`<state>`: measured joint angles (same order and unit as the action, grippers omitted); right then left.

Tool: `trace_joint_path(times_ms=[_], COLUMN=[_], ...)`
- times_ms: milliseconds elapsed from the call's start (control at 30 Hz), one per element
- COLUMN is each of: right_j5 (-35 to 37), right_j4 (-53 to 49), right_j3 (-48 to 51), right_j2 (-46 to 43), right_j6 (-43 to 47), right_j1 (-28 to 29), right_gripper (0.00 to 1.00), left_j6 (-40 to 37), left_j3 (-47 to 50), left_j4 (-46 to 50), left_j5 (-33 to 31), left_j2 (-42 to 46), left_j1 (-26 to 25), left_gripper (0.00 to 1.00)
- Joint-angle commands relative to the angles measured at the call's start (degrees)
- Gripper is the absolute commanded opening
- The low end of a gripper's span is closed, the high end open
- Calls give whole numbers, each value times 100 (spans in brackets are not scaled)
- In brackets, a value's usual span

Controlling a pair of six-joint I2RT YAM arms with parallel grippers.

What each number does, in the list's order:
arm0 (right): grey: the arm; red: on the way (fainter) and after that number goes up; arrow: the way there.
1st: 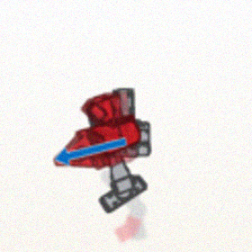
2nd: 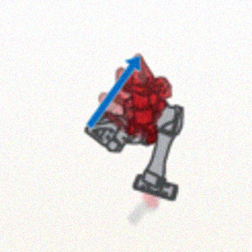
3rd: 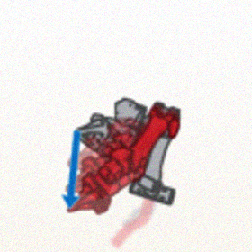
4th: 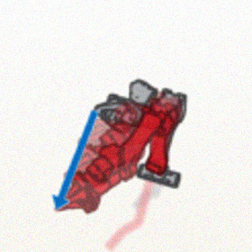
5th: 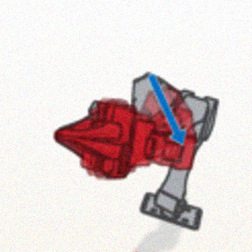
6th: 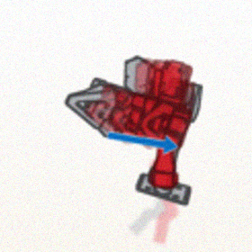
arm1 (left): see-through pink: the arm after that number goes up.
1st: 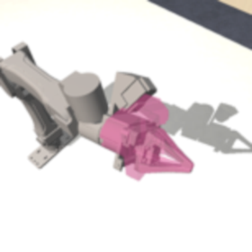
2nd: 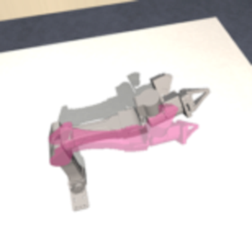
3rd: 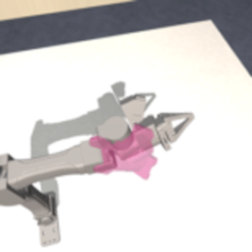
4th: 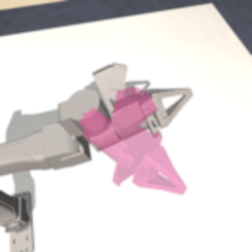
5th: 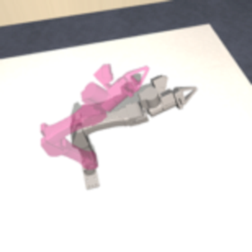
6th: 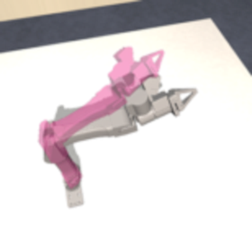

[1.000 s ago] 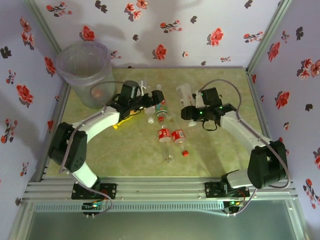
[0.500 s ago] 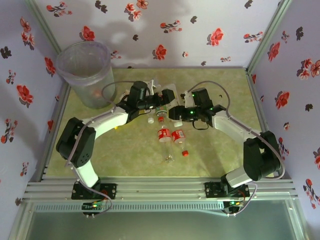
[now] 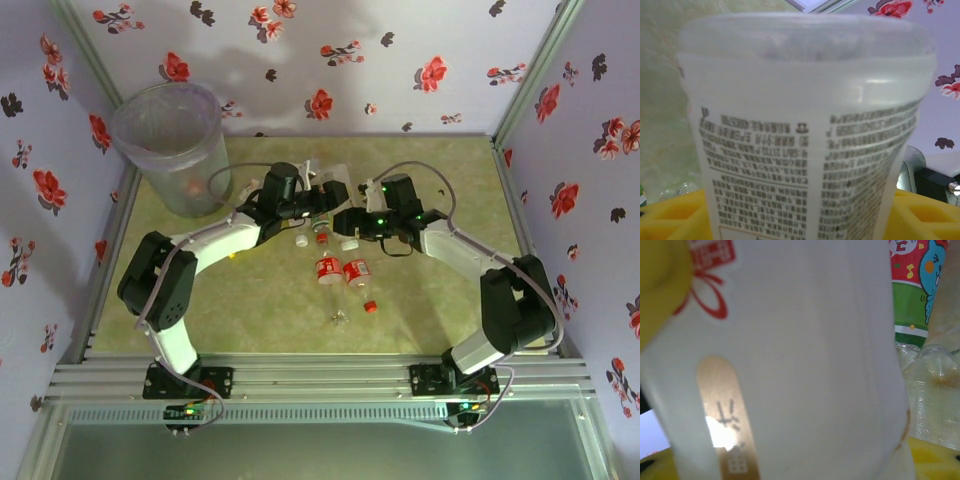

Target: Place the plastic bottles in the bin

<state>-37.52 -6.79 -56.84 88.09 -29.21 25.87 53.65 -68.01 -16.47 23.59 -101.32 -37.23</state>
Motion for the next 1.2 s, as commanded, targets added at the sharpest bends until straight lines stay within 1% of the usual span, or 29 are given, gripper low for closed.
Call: trace_joint_path(times_ms=[0, 167, 267, 367, 567, 700, 767, 867, 967, 1033, 1100, 1167], right_j5=[-195, -88, -28, 37, 87, 382, 550, 849, 1038, 1285, 1477, 1521], right_j4=[232, -128, -356, -639, -1007, -1261, -1220, -1496, -1706, -1823, -1908, -1954], right_j3=[-111, -234, -267, -264, 44, 338, 541, 645, 707, 742, 744, 727], right_j2=[27, -51, -164, -343, -1029, -1484, -1704, -1848, -1884, -1854, -1780, -1687], right_j6=[-55, 176, 286, 407, 591, 678, 634, 774, 871, 895, 928, 935], right_j1=[42, 2, -108, -289, -878, -1281, -1413, -1487, -1490, -1494, -1489, -1489], right_gripper=[56, 80, 87, 92, 96, 96, 96, 96, 96, 96, 95, 95], left_j6=[-71, -53, -80, -299, -1022, -1851, -2125, -2488, -2827, -2985, -3199, -3369], left_j3=[-264, -357, -470, -732, -1531, -2404, -2737, -3321, -3867, -4184, -4437, -4623], left_j4=[-61, -67, -4, 331, 1379, 2765, 3173, 3677, 4168, 4455, 4706, 4867], left_j5=[151, 154, 154, 146, 117, -325, -486, -655, -815, -907, -1129, -1392], left_j2=[-53, -36, -45, -48, -14, 2, 46, 146, 243, 332, 440, 567], left_j1=[-60, 69, 183, 248, 407, 609, 767, 1087, 1528, 1894, 2208, 2523], left_gripper=[65, 58, 56, 56, 56, 56, 56, 56, 56, 56, 56, 55])
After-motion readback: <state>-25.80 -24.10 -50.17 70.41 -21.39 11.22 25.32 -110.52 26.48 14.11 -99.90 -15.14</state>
